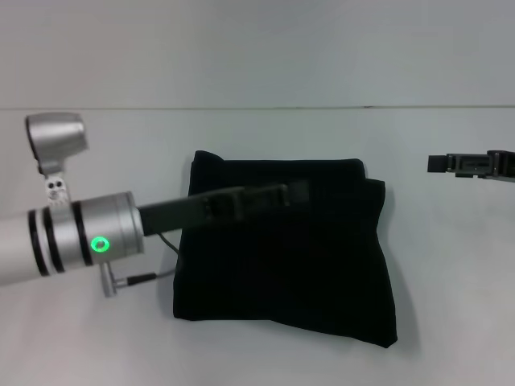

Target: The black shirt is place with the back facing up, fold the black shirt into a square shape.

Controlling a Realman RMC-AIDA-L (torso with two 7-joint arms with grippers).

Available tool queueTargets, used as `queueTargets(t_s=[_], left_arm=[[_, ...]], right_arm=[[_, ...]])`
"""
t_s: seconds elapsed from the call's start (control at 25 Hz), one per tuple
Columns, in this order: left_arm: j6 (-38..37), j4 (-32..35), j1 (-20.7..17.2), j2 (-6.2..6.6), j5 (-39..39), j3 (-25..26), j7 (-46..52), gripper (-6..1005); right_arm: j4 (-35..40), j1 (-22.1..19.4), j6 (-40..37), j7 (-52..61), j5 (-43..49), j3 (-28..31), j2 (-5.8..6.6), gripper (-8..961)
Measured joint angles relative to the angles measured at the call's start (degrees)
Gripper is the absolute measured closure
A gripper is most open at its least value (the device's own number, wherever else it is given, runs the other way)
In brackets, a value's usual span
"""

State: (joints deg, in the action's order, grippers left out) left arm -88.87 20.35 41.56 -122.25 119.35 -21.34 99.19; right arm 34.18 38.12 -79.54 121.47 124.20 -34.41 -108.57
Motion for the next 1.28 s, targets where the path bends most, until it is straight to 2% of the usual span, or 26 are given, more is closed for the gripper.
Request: queueTargets(t_s=[0.16, 0.32, 0.48, 0.8, 0.96, 1.12, 1.28], left_arm=[[4.9, 0.9, -0.5, 1.35, -0.2, 0.1, 1.5, 157], [8.2, 2.0, -0.2, 1.73, 0.1, -0.1, 2.4, 59], [9.9, 2.4, 0.4, 1.80, 0.1, -0.6, 2.8, 60], [10.8, 3.0, 0.5, 1.84, 0.1, -1.2, 3.1, 61], [12.1, 3.0, 0.5, 1.84, 0.2, -1.4, 3.1, 62], [19.3, 3.5, 1.1, 1.85, 0.2, -3.2, 5.3, 63], [29.7, 3.6, 2.5, 1.84, 0.2, -7.7, 10.7, 64]], right_arm=[[-0.1, 0.3, 1.5, 0.1, 0.2, -0.5, -0.47, 12], [-0.3, 0.4, 1.9, 0.1, 0.2, -0.5, -0.54, 12], [-1.1, 0.5, 2.6, -0.1, 0.2, -1.0, -0.60, 13], [-1.6, 0.5, 1.7, 0.3, 0.2, -6.7, -0.46, 13], [-2.0, 0.6, 2.1, 0.4, 0.2, -7.5, -0.45, 13], [-2.3, 0.6, 3.5, 0.2, 0.2, -7.5, -0.74, 12], [-2.4, 0.7, 4.9, 0.0, 0.2, -7.5, -1.12, 12]])
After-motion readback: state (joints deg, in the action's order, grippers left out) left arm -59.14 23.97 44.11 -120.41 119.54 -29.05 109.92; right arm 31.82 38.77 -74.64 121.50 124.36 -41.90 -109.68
